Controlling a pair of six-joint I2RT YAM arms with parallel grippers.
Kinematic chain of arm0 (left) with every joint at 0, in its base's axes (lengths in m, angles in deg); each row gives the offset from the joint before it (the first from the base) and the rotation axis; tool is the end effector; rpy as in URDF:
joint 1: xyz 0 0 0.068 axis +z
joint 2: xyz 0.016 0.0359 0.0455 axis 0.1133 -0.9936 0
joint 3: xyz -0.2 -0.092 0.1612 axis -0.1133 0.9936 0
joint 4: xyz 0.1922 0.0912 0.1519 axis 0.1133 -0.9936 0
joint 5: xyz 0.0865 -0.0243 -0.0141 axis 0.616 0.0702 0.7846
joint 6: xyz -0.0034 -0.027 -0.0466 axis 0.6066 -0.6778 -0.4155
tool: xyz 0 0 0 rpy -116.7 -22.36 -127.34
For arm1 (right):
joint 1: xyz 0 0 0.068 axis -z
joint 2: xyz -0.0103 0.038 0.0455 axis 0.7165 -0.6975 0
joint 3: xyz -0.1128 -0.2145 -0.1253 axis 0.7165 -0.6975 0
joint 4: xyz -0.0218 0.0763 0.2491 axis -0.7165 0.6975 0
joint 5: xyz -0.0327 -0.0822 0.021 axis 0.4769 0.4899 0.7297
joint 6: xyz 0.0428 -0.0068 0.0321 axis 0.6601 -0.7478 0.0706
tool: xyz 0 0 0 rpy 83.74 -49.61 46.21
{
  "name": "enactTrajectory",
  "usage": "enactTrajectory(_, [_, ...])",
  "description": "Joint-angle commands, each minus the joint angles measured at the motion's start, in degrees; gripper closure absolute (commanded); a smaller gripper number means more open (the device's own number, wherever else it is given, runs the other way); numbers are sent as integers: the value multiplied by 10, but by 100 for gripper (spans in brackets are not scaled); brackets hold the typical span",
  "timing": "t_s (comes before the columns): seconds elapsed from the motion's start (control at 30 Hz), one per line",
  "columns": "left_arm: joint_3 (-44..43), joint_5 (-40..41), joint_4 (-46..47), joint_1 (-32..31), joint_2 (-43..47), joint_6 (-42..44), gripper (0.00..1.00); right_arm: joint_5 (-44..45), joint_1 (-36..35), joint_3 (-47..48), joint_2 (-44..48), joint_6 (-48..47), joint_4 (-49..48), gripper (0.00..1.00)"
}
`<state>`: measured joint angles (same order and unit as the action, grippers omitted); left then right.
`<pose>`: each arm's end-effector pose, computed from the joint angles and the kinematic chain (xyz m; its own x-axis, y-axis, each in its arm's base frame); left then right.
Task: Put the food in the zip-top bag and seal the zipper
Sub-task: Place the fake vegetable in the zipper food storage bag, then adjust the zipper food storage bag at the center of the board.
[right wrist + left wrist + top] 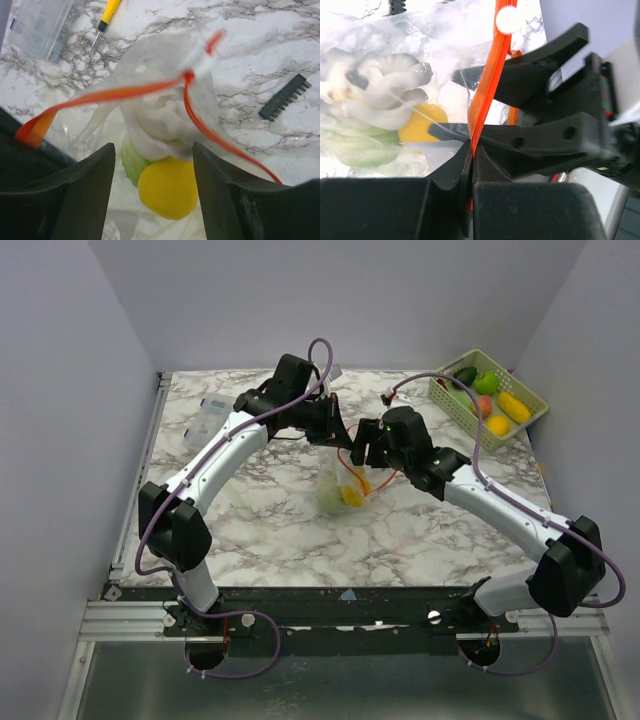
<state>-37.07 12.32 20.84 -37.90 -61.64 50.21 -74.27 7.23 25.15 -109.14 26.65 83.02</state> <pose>0.3179 -0.2183 0.3596 -0.9178 0.0257 -0.3961 0.3354 0.5839 -0.7393 0.2572 0.1972 0.3062 -0.5871 0.1510 -0.7953 -0.2417 0.9050 0.3502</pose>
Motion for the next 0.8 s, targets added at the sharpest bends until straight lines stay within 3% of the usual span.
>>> enactTrajectory(0.0, [16,-20,16,13,26,6,100,-4,-2,50,56,-30,120,34])
enactTrajectory(0.13, [18,-28,18,20,24,6,100,27,-3,62,102,-45,179,33])
enactTrajectory(0.27, [18,-35,19,22,25,7,100,128,2,51,122,-56,217,29])
enactTrajectory(0.57, [9,-45,24,23,21,2,100,98,58,26,83,-50,160,30])
enactTrajectory(0.67, [9,-48,28,23,20,0,100,51,58,22,53,-68,119,42])
enactTrajectory(0.77, [2,-48,26,23,17,-2,100,47,58,56,14,-77,129,63])
